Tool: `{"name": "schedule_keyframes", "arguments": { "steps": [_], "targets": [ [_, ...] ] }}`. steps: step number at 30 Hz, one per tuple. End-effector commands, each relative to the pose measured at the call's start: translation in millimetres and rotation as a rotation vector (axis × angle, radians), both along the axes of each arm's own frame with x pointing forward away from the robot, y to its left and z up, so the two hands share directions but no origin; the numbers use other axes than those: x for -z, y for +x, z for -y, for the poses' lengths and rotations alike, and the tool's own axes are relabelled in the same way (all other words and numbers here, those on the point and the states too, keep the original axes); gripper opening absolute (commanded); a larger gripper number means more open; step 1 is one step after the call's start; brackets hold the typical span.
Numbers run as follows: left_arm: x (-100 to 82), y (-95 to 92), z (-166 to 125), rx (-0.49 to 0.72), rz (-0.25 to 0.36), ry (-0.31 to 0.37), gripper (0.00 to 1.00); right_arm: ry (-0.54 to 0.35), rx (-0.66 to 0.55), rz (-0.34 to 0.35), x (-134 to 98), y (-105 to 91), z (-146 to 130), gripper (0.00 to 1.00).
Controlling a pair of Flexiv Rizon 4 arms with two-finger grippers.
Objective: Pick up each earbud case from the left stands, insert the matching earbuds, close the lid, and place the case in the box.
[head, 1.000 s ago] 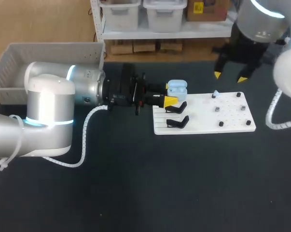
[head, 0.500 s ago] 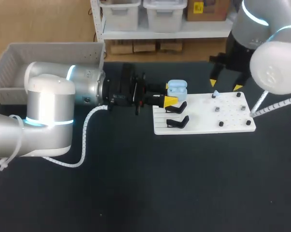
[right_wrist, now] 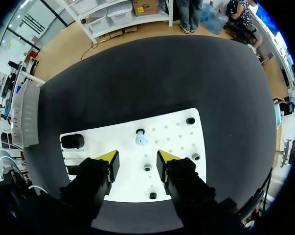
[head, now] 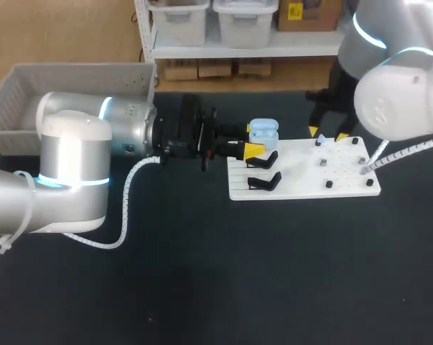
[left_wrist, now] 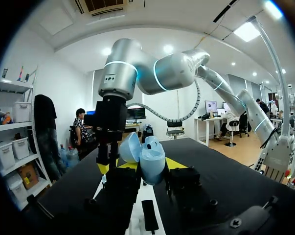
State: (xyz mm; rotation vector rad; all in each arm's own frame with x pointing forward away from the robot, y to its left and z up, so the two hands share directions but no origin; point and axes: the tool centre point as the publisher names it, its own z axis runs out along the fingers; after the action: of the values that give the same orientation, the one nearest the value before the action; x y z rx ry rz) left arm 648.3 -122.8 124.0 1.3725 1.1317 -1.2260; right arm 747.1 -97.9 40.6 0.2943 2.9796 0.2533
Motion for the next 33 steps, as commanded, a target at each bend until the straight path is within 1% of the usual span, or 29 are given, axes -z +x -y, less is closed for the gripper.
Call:
{"name": "schedule_keyframes", "arguments": {
  "steps": [1,20,33],
  "targets": [
    [0.9,-1.3,0,-0.005,0.003,-0.003,0.0,0.007,-0.003,-0.007,3,3.5,0,0.48],
    [0.9,-1.3,0,-0.005,0.003,-0.003,0.0,0.04,0.009,-0.04,23,10.9,-1,0.43],
    [0.9,-1.3,0,-0.005,0.003,-0.003,0.0,0.049,0.022,-0.042,25,14.1,1,0.33]
  ]
}}
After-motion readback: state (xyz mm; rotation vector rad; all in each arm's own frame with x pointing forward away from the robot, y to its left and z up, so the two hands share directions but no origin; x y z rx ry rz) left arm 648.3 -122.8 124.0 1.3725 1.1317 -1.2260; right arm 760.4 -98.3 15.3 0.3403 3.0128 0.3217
